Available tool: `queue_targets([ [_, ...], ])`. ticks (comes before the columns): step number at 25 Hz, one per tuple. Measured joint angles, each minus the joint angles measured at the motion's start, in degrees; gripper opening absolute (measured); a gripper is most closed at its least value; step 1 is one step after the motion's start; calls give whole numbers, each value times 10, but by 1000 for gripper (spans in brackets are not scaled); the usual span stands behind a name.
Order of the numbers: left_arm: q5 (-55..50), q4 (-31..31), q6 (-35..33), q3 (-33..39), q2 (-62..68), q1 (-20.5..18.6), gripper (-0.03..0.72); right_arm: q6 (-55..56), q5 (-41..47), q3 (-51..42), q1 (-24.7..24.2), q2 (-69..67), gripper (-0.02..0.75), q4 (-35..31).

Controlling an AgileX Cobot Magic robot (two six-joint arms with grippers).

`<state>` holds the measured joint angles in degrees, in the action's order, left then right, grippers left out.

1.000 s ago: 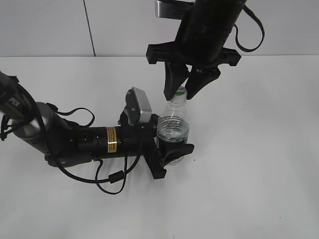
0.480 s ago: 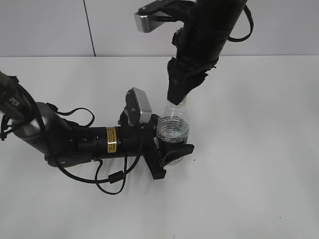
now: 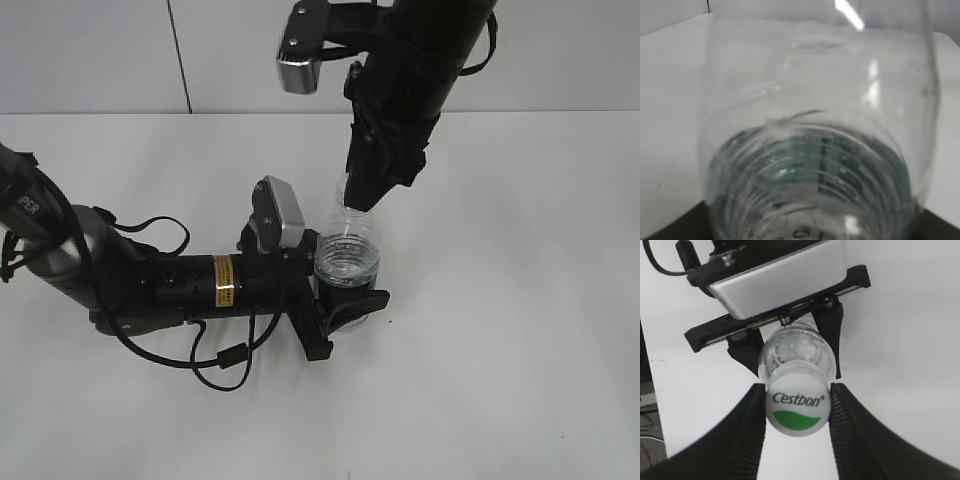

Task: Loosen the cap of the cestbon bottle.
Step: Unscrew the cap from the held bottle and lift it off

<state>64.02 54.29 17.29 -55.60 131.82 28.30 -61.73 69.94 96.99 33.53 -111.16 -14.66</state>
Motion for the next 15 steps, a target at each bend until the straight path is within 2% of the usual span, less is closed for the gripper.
queue_targets([
  [5, -1, 1, 0, 0, 0, 0, 403, -97, -4, 0, 0, 0, 297, 0],
  [15, -1, 0, 2, 0, 0, 0, 403, -113, -7, 0, 0, 0, 297, -9],
])
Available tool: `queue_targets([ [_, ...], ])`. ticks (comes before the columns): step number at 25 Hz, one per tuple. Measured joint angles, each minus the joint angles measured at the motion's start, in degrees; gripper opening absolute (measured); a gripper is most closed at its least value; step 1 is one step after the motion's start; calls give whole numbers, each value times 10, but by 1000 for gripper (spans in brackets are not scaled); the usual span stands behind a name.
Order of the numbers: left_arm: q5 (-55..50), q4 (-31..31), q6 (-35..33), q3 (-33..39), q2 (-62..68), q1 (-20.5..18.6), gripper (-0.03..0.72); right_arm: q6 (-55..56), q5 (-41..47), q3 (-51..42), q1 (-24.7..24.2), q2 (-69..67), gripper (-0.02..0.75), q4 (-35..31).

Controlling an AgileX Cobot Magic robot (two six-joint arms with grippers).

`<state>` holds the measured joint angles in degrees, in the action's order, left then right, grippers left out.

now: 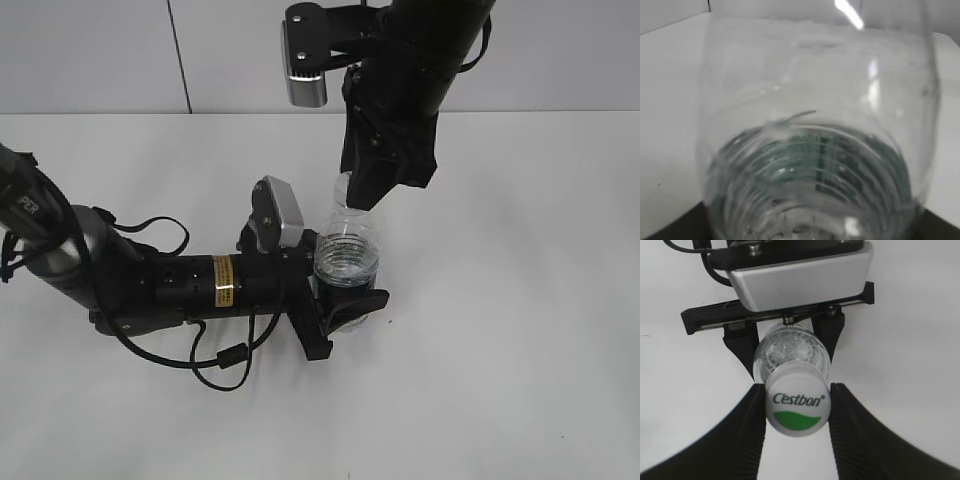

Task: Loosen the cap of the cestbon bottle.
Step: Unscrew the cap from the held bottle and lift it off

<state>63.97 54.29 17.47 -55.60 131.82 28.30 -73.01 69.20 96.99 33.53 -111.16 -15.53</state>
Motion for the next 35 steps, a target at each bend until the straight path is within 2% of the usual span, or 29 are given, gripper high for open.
queue_targets([
  [9, 0, 0, 0, 0, 0, 0, 403, 10, -1, 0, 0, -1, 314, 0],
  [16, 0, 0, 0, 0, 0, 0, 403, 15, -1, 0, 0, -3, 468, 1],
  [20, 0, 0, 0, 0, 0, 0, 403, 30, 0, 0, 0, -3, 500, -4],
  [29, -1, -1, 0, 0, 0, 0, 403, 175, 4, 10, 0, 18, 505, -6],
  [35, -1, -1, 0, 0, 0, 0, 403, 394, 4, 10, 0, 33, 505, 7],
])
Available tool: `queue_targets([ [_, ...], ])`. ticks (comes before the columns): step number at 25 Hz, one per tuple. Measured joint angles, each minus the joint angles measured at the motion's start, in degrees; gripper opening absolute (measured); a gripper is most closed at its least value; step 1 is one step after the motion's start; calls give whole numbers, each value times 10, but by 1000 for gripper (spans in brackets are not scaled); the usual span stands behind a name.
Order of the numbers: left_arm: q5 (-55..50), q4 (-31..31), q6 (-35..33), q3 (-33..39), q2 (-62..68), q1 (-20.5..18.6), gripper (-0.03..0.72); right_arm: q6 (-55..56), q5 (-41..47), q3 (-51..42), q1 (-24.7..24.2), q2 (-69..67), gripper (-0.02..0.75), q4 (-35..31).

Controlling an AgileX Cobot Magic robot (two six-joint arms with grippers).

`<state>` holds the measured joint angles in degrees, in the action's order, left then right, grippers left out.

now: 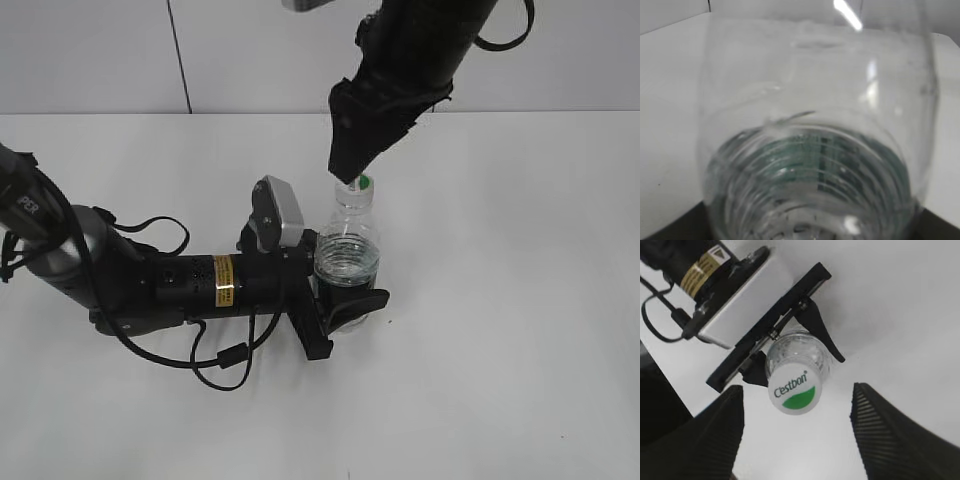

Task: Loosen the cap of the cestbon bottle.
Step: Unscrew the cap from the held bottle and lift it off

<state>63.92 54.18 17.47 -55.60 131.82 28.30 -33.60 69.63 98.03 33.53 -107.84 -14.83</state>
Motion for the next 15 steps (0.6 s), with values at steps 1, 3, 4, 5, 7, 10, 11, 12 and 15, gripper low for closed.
queue_targets([
  [1, -1, 0, 0, 0, 0, 0, 403, 36, 0, 1, 0, 1, 505, 0],
  [3, -1, -1, 0, 0, 0, 0, 403, 112, 0, 1, 0, 1, 505, -4],
  [4, -1, -1, 0, 0, 0, 0, 403, 147, 0, 1, 0, 1, 505, -7],
  [5, -1, -1, 0, 0, 0, 0, 403, 174, 0, 1, 0, 1, 505, -10],
  [7, -1, -1, 0, 0, 0, 0, 403, 228, 0, 1, 0, 1, 505, -14],
  [10, -1, -1, 0, 0, 0, 0, 403, 305, 0, 1, 0, 1, 505, -15],
  [11, -1, -1, 0, 0, 0, 0, 403, 336, 0, 1, 0, 1, 505, -15],
  [12, -1, -1, 0, 0, 0, 0, 403, 358, 0, 1, 0, 1, 505, -15],
  [15, -1, -1, 0, 0, 0, 0, 403, 408, 0, 1, 0, 1, 505, -15],
])
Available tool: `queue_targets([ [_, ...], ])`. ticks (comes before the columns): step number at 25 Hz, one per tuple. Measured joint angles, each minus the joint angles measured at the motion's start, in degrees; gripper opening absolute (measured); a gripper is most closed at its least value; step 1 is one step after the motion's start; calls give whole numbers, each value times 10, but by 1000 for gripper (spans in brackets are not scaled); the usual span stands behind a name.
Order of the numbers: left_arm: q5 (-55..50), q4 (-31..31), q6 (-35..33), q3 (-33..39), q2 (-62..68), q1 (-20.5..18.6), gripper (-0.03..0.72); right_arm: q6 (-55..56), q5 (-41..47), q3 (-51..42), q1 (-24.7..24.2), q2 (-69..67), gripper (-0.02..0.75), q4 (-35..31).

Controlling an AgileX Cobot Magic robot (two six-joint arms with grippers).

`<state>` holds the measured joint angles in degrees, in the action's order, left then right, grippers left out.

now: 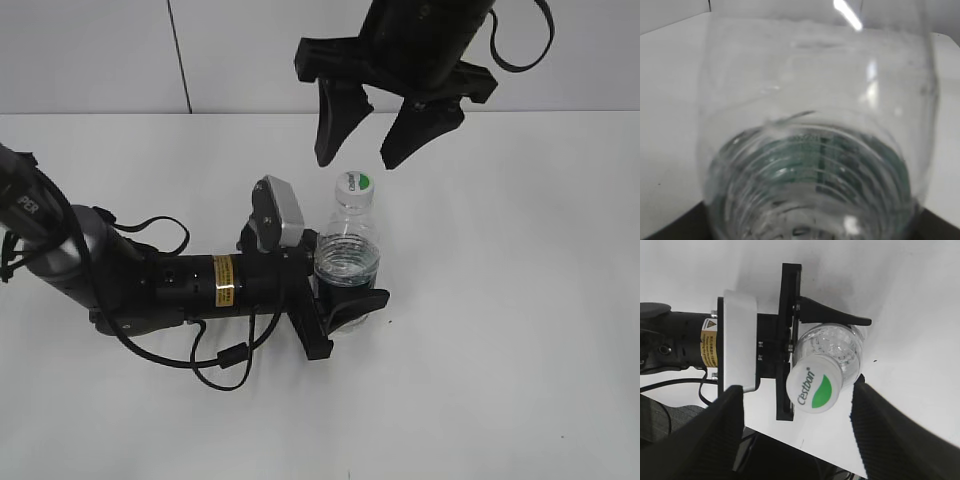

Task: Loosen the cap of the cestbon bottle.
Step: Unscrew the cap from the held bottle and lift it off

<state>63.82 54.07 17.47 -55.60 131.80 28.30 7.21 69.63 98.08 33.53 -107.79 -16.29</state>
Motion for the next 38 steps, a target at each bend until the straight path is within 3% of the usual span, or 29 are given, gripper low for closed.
queue_targets([
  [7, 0, 0, 0, 0, 0, 0, 403, 44, 0, 0, 0, -10, 505, 16],
  [38, -1, 0, 0, 0, 0, 0, 403, 41, 1, 0, 11, -39, 477, 41],
])
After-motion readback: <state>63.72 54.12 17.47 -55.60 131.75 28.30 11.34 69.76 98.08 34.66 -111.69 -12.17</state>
